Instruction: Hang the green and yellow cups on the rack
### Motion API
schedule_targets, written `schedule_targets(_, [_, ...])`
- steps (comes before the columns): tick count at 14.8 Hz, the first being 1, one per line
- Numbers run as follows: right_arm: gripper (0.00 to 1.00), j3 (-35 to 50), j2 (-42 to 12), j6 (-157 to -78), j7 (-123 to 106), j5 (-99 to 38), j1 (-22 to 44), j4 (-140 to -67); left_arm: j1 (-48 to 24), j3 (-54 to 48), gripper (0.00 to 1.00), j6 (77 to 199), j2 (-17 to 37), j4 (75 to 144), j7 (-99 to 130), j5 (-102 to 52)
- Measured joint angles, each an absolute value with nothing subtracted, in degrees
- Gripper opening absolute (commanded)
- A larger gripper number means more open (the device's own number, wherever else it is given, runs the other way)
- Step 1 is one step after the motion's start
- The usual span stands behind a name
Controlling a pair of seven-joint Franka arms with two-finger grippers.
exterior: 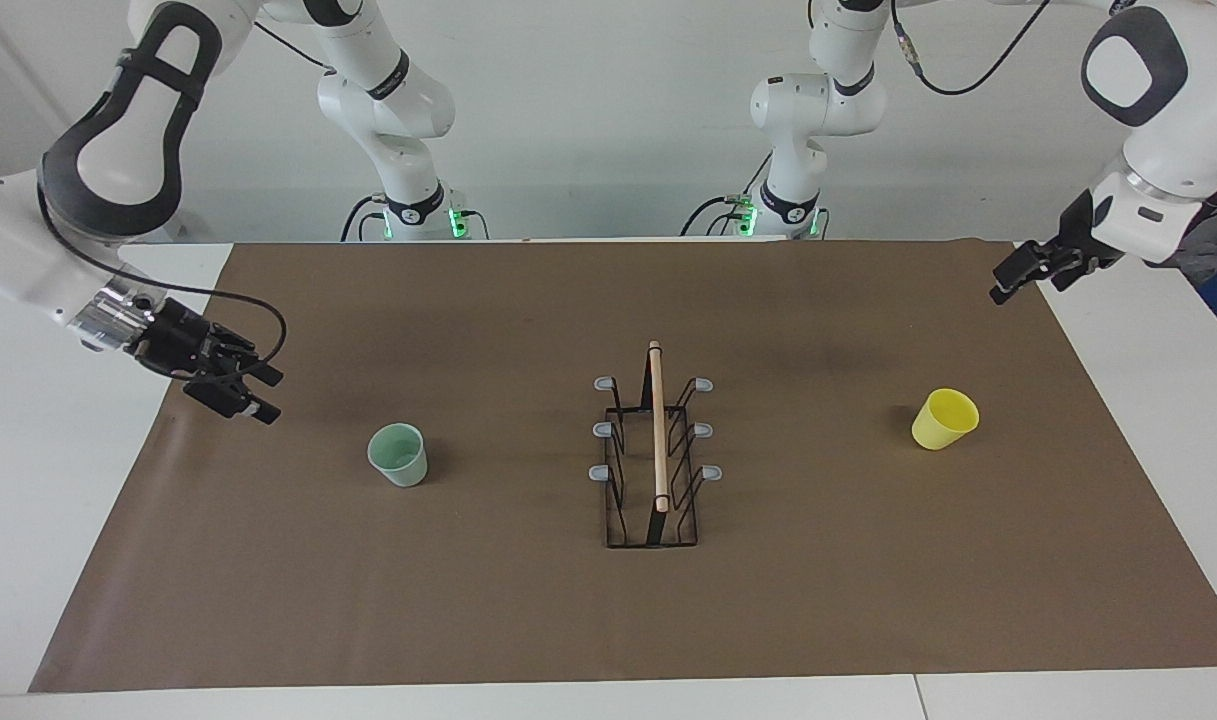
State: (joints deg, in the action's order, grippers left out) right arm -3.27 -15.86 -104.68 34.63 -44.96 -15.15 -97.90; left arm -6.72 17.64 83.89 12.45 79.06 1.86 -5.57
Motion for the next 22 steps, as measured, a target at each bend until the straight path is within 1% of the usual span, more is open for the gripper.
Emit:
schedule_targets(3, [1.00,-3.26,-18.73,-104.33,39.35,-56.12,-16.76,-101.01,-6.66,23.90,1.00,83.25,20.90,72.75,6.81,-12.92])
schedule_targets(6, [1.00,-3.29,-22.25,-100.44,41.08,-63.05,-19.07,-104.10,-6.36,25.79,1.00,83.24,25.34,70.39,15.35,-15.30])
schedule_targets(9, [1.00,-3.17,-24.77,-94.14,48.29,-67.00,-19.55,-104.86,-4.97,26.60,1.00,83.28,27.01,69.83,27.29,-20.32])
schedule_targets(11, [1.00,-2.91,-25.60,-92.16,49.85,-68.75,-19.53,-106.12,-2.50,26.99,1.00,83.27,27.90,69.86,32.82,-24.60])
schedule_targets(15, [1.00,-2.86,-28.50,-92.13,48.83,-70.41,-19.55,-106.52,2.44,27.19,1.00,84.31,30.41,71.47,40.18,-31.89])
schedule_targets(22, [1.00,-2.75,-32.88,-93.59,43.61,-74.21,-18.68,-106.17,6.23,27.29,1.00,91.61,31.63,78.76,55.84,-43.75])
